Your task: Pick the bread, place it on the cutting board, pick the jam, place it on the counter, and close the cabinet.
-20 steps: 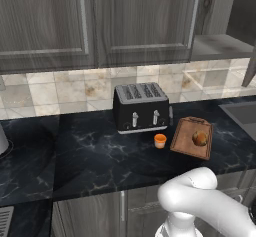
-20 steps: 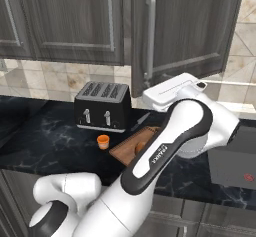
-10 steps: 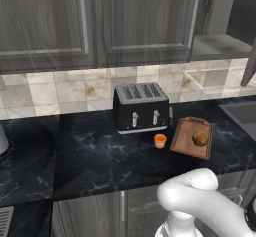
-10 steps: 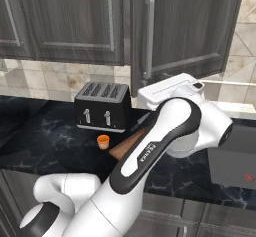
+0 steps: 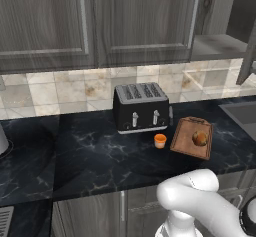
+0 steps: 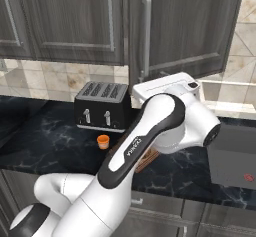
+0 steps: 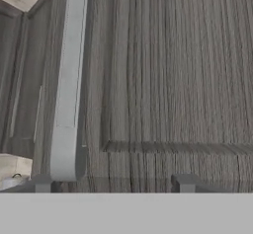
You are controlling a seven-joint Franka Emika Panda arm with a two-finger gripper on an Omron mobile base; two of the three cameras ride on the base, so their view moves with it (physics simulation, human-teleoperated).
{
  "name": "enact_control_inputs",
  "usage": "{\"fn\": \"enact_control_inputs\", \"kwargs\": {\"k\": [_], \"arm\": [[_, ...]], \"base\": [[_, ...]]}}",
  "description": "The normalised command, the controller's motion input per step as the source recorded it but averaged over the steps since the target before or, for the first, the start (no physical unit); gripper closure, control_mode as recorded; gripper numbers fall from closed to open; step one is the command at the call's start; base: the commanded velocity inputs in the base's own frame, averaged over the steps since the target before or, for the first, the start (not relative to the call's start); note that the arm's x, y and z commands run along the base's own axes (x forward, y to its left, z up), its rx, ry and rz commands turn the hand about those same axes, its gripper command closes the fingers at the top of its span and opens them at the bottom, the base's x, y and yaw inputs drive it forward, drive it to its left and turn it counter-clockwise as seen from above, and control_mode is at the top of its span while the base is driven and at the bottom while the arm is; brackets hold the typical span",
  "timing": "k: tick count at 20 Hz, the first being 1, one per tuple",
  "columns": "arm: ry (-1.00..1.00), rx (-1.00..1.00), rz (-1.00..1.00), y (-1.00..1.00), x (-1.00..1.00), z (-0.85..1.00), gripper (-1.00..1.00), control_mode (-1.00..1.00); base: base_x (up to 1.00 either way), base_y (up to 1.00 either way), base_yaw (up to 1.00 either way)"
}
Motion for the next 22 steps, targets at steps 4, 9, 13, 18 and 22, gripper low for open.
{"fn": "enact_control_inputs", "kwargs": {"k": [4,9,13,18,22], "arm": [[-0.02,0.00,-0.05,0.07,0.48,0.00,-1.00,-1.00],[0.00,0.00,-0.05,0.09,0.40,0.00,-1.00,-1.00],[0.00,0.00,-0.05,0.09,0.41,0.00,-1.00,-1.00],[0.00,0.00,-0.05,0.07,0.41,0.00,-1.00,-1.00],[0.00,0.00,-0.05,0.06,0.43,0.00,-1.00,-1.00]], "base": [[0.00,0.00,0.00],[0.00,0.00,0.00],[0.00,0.00,0.00],[0.00,0.00,0.00],[0.00,0.00,0.00]]}}
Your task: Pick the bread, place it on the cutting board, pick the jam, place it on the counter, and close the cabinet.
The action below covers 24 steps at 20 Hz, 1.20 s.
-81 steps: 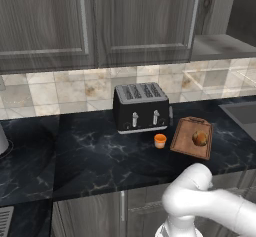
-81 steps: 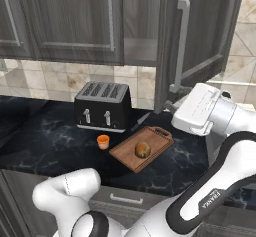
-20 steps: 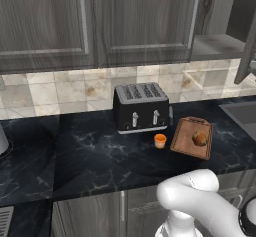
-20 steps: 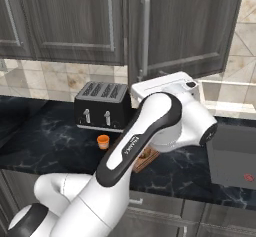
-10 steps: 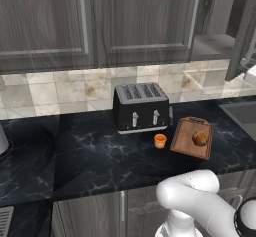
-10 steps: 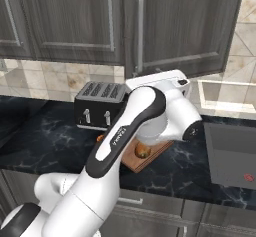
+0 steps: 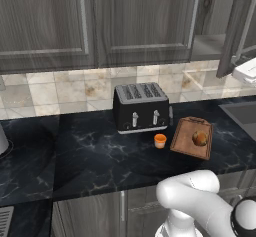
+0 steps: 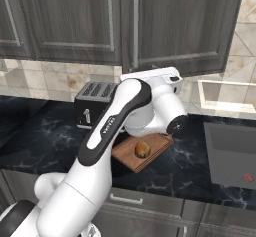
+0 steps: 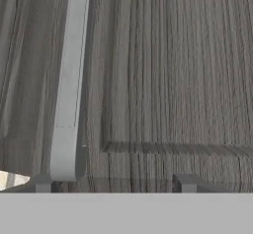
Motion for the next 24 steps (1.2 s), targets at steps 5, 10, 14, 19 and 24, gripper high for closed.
{"fn": "enact_control_inputs", "kwargs": {"k": [5,10,14,19,24], "arm": [[0.00,0.00,-0.05,0.04,0.40,0.00,-1.00,-1.00],[0.00,0.00,-0.05,0.02,0.38,0.00,-1.00,-1.00],[0.00,0.00,-0.06,0.01,0.41,0.00,-1.00,-1.00],[0.00,0.00,-0.05,0.00,0.42,0.00,-1.00,-1.00],[0.00,0.00,-0.03,0.00,0.39,-0.01,-1.00,-1.00]], "base": [[0.00,0.00,0.00],[0.00,0.00,0.00],[0.00,0.00,0.00],[0.00,0.00,0.00],[0.00,0.00,0.00]]}}
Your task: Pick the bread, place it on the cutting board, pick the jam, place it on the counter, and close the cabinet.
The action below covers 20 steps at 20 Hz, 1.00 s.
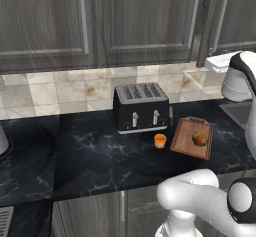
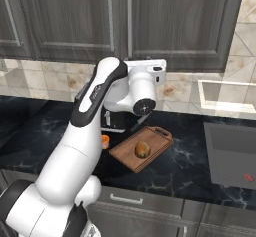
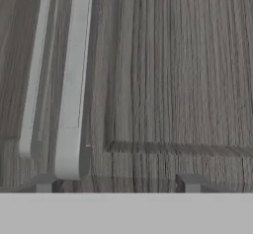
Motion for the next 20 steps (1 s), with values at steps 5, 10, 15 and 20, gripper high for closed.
{"fn": "enact_control_inputs", "kwargs": {"k": [5,10,15,20], "arm": [[0.00,0.00,0.00,0.00,0.34,0.00,-1.00,-1.00],[0.00,0.00,0.00,0.00,0.33,0.00,-1.00,-1.00],[0.00,0.00,0.00,0.00,0.30,0.00,-1.00,-1.00],[0.00,0.00,0.00,0.00,0.22,0.00,-1.00,-1.00]], "base": [[0.00,0.00,0.00],[0.00,0.00,0.00],[0.00,0.00,0.00],[0.00,0.00,0.00]]}}
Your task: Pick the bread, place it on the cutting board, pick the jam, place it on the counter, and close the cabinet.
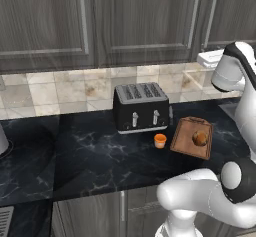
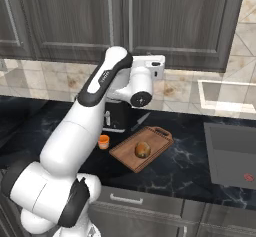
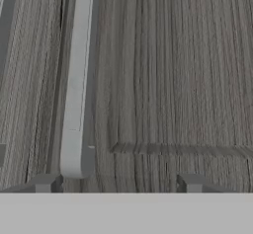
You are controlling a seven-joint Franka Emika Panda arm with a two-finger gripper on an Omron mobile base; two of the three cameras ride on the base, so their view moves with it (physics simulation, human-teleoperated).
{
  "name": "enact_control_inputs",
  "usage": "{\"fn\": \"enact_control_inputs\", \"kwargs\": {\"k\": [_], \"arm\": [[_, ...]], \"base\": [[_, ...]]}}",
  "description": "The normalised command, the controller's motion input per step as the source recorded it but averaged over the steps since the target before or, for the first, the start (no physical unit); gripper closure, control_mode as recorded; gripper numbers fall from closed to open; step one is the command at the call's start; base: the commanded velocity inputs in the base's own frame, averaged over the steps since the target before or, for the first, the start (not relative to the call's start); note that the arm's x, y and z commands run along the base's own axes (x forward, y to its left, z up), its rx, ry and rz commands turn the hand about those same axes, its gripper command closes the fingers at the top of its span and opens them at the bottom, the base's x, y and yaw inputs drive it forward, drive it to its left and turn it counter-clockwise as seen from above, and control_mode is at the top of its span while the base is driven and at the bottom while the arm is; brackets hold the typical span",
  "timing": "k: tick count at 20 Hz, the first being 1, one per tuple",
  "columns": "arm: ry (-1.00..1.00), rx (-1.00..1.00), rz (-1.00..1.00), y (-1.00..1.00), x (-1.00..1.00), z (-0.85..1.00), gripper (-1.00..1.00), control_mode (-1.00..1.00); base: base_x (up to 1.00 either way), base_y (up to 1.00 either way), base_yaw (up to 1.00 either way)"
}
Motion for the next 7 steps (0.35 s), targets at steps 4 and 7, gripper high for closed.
{"fn": "enact_control_inputs", "kwargs": {"k": [4,7], "arm": [[0.00,0.00,0.00,0.00,0.08,0.00,-1.00,-1.00],[0.00,0.00,0.00,0.00,0.04,0.00,-1.00,-1.00]], "base": [[0.00,0.00,0.00],[0.00,0.00,0.00]]}}
